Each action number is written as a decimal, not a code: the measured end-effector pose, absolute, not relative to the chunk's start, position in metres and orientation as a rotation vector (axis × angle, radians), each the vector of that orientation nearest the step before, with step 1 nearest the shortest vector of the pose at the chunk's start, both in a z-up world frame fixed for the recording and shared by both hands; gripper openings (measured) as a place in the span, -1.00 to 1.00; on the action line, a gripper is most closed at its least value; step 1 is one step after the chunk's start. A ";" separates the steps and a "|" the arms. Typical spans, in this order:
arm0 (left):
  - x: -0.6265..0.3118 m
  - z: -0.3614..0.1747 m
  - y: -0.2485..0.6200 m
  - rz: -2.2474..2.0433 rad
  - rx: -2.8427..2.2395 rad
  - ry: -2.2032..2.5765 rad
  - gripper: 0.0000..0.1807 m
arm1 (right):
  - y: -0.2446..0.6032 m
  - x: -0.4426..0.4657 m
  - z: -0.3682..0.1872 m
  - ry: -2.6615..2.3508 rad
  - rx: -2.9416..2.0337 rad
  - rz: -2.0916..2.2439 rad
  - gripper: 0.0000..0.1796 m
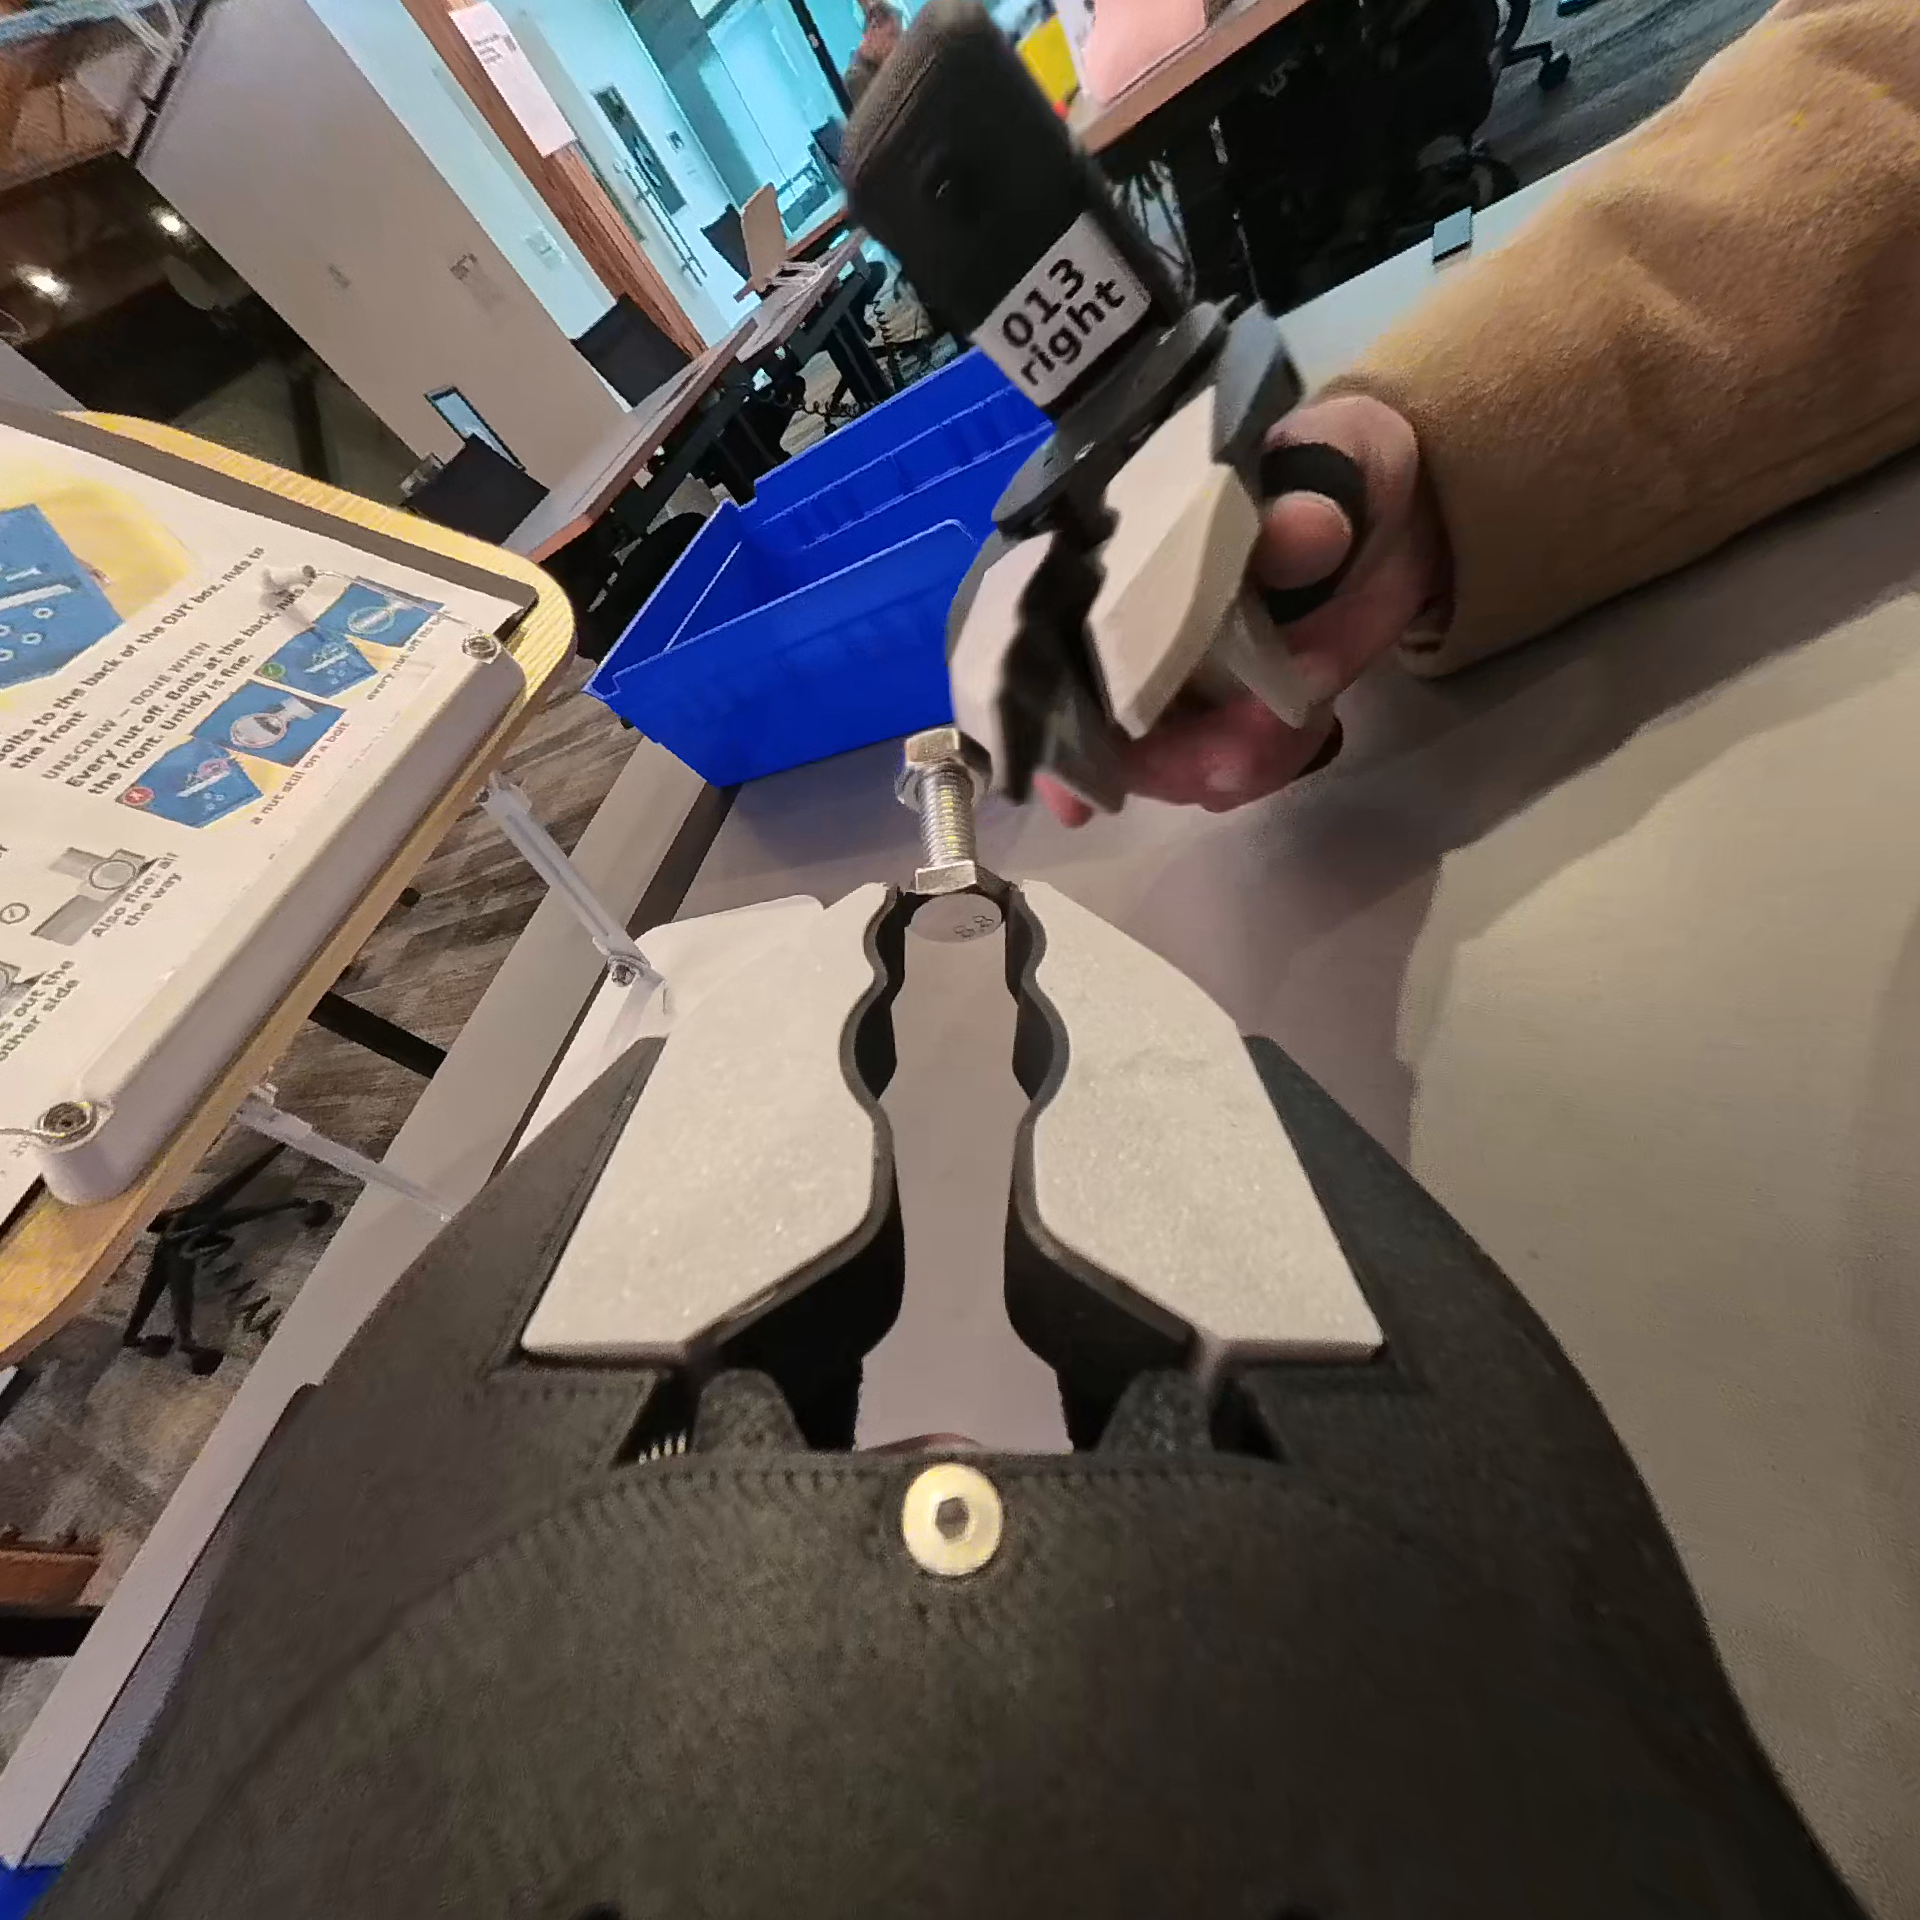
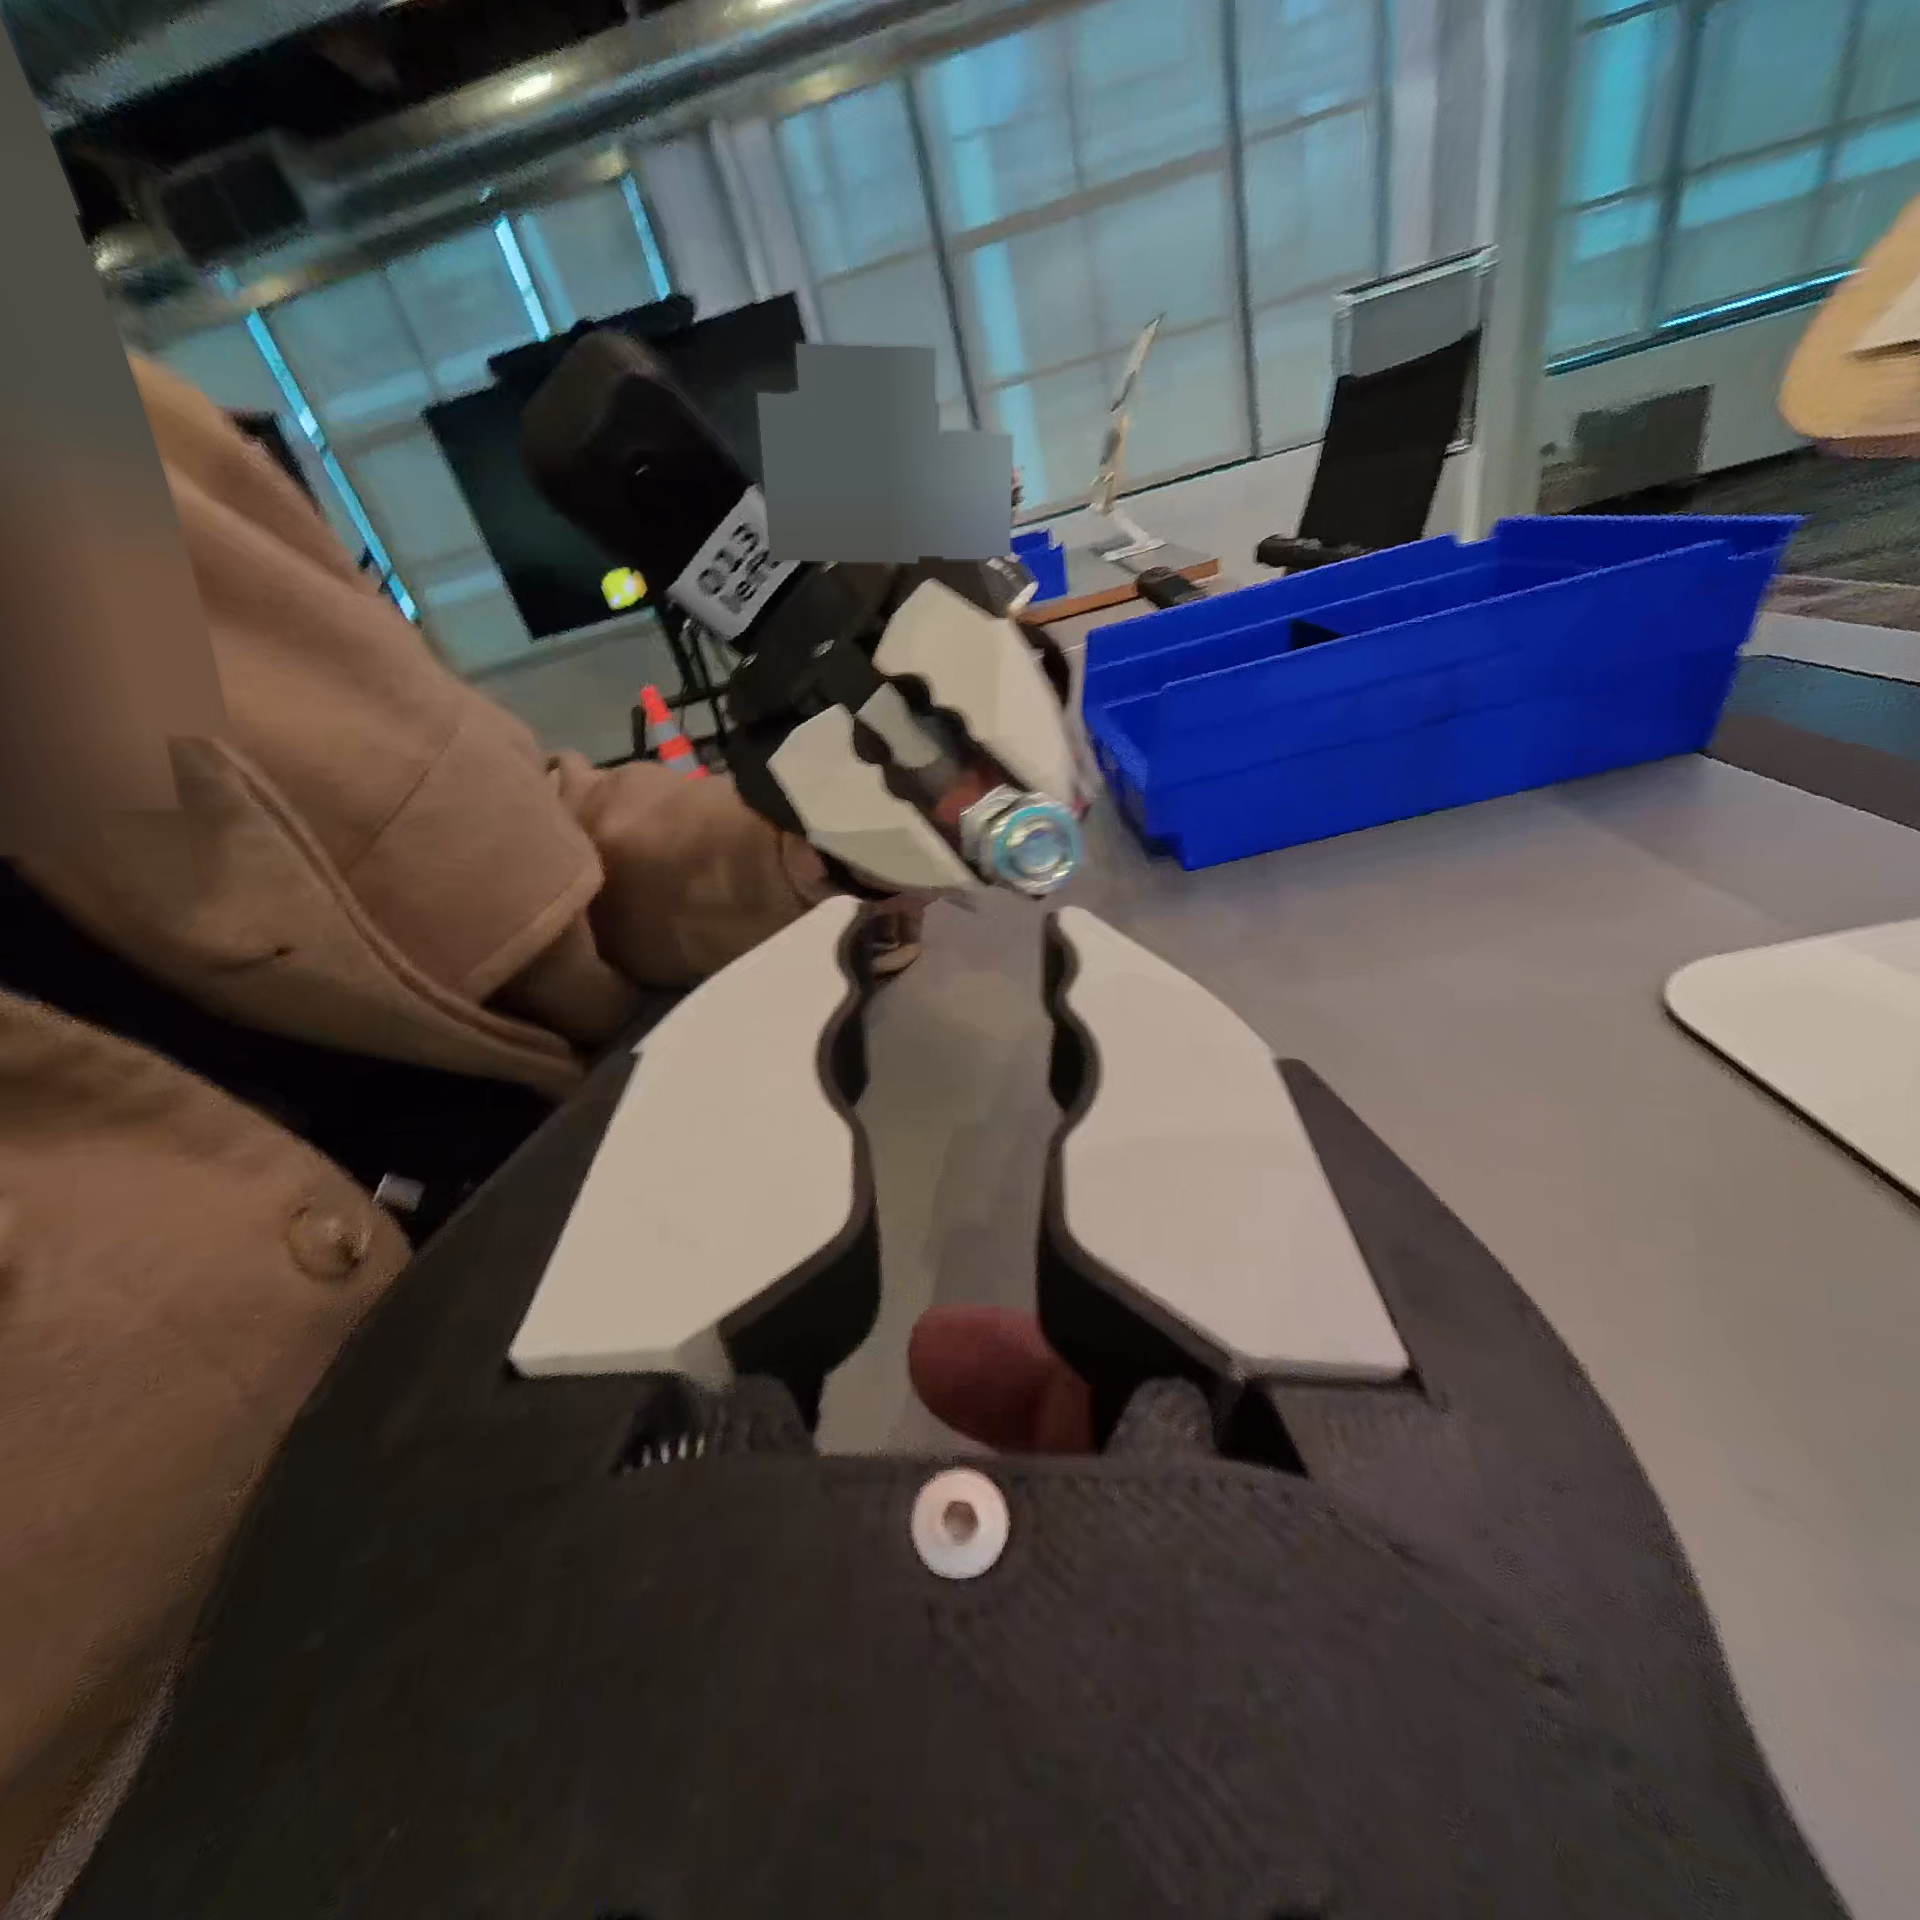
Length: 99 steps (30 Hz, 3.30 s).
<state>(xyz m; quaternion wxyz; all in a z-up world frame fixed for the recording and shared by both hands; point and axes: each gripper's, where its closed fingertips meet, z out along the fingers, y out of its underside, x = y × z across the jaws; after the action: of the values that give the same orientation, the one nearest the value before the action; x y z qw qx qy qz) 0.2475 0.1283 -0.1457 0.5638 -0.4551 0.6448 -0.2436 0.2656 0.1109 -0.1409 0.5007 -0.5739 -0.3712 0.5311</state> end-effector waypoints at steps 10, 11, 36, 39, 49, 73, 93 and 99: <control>0.248 -0.144 0.128 -0.581 -1.070 1.513 -0.80 | 0.091 0.258 -0.136 -0.977 -1.310 1.381 -0.86; 0.248 -0.144 0.127 -0.588 -1.068 1.515 -0.80 | 0.092 0.259 -0.136 -0.974 -1.313 1.374 -0.85; 0.253 -0.144 0.119 -0.645 -1.056 1.525 -0.81 | 0.114 0.267 -0.131 -0.817 -1.349 1.328 -0.47; 0.253 -0.144 0.122 -0.636 -1.064 1.515 -0.80 | 0.107 0.263 -0.131 -0.860 -1.336 1.335 -0.49; 0.252 -0.142 0.122 -0.648 -1.064 1.508 -0.81 | 0.111 0.264 -0.140 -0.871 -1.396 1.317 -0.53; 0.251 -0.142 0.126 -0.641 -1.087 1.495 -0.80 | 0.088 0.259 -0.134 -0.988 -1.308 1.398 -0.85; 0.261 -0.153 0.112 -0.623 -1.044 1.576 -0.80 | 0.114 0.262 -0.140 -0.846 -1.388 1.274 -0.80; 0.260 -0.149 0.112 -0.687 -1.044 1.550 -0.70 | 0.115 0.262 -0.138 -0.844 -1.381 1.236 -0.80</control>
<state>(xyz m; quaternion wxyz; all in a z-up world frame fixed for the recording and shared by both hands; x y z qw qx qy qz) 0.2595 0.1124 -0.1488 0.5442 -0.4400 0.6530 -0.2895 0.2624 0.1153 -0.1377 0.5249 -0.5774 -0.3527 0.5164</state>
